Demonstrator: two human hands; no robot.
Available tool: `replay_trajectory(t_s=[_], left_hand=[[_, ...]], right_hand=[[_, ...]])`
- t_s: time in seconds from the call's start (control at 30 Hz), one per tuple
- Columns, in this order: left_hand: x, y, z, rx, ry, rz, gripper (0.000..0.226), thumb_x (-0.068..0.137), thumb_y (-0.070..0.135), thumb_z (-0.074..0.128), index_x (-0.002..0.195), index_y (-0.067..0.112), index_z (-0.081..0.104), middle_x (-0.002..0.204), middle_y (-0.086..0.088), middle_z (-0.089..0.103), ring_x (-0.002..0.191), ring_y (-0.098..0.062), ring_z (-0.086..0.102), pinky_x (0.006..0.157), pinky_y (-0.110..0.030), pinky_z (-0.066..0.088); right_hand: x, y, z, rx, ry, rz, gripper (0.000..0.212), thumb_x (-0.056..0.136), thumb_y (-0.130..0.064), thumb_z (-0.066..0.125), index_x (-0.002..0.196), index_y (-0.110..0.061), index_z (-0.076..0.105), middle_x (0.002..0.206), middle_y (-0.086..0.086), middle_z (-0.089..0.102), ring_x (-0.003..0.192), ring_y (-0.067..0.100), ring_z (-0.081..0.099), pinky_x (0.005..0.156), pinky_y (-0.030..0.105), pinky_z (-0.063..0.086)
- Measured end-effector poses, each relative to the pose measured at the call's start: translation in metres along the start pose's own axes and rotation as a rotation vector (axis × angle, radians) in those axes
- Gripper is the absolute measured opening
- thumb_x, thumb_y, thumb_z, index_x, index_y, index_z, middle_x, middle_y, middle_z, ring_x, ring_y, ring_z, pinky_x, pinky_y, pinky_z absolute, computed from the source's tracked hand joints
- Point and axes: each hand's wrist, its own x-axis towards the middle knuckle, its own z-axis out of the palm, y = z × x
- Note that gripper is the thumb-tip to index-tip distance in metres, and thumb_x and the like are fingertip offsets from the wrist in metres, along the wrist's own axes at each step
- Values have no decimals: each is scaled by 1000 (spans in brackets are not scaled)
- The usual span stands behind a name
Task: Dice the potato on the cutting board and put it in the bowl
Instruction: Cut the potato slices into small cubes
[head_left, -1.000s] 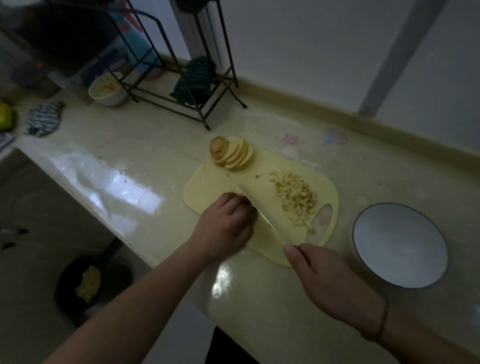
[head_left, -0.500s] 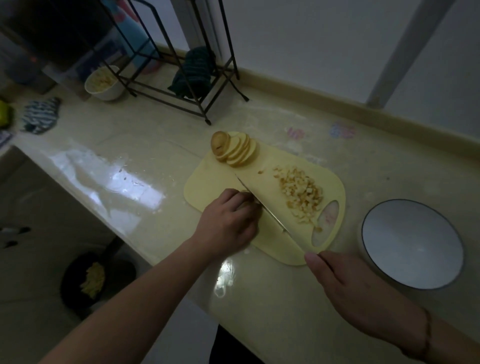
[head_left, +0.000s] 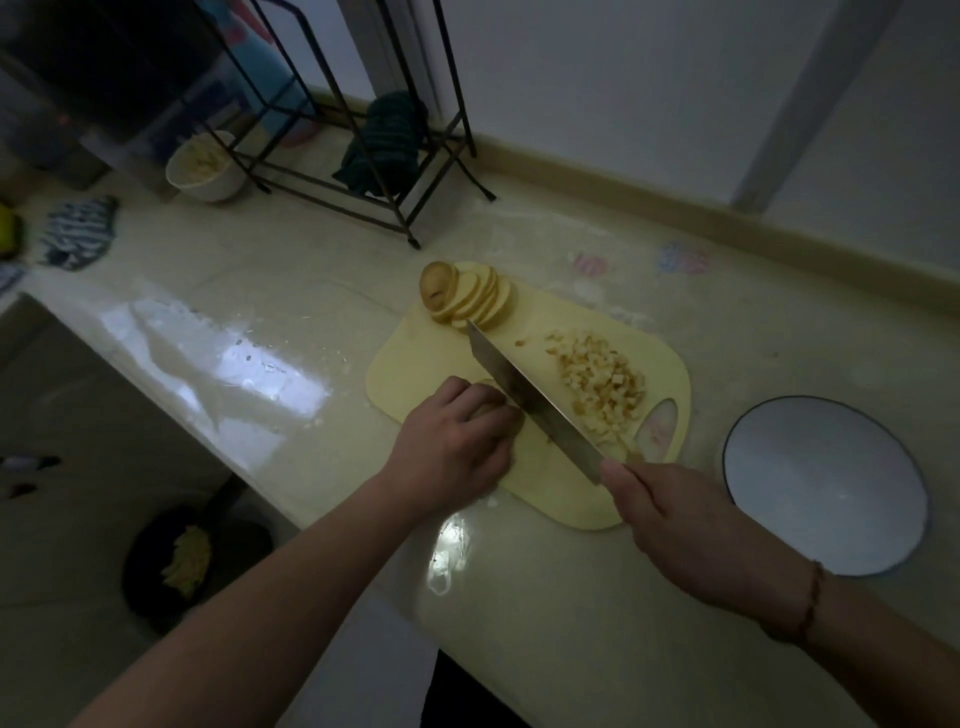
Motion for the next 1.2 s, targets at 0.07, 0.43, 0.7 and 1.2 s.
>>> replay_trajectory(t_s=[0.07,0.43,0.7,1.2], left_hand=[[0,1,1,-8,11,-15,23,84,16,73,106,9,74,104,-10,66,87,-30,58,72,-40,52],[-3,5,-1,-13,11,-59,24,85,16,74,108,11,74,109,-9,65,93,-28,58,73,-39,52],[-2,6,0,-24,40,-65,18,84,14,71,101,9,73,107,-10,66,96,-32,60,76,-37,53],[-4,7,1,-28,73,-83,15,83,14,73,97,9,73,98,-8,65,95,-29,58,74,-33,50]], right_hand=[[-2,-2,3,-15,7,-2,60,89,-59,20,66,-12,48,57,2,48,51,10,44,54,23,33],[-5,-4,12,56,40,20,57,94,-54,23,67,-12,50,58,4,50,54,12,47,58,28,38],[-12,-8,16,45,45,3,52,93,-56,28,61,-17,43,55,0,44,52,11,43,58,31,37],[-33,-7,13,31,40,-28,48,92,-56,31,60,-23,43,61,-17,55,60,8,51,60,21,37]])
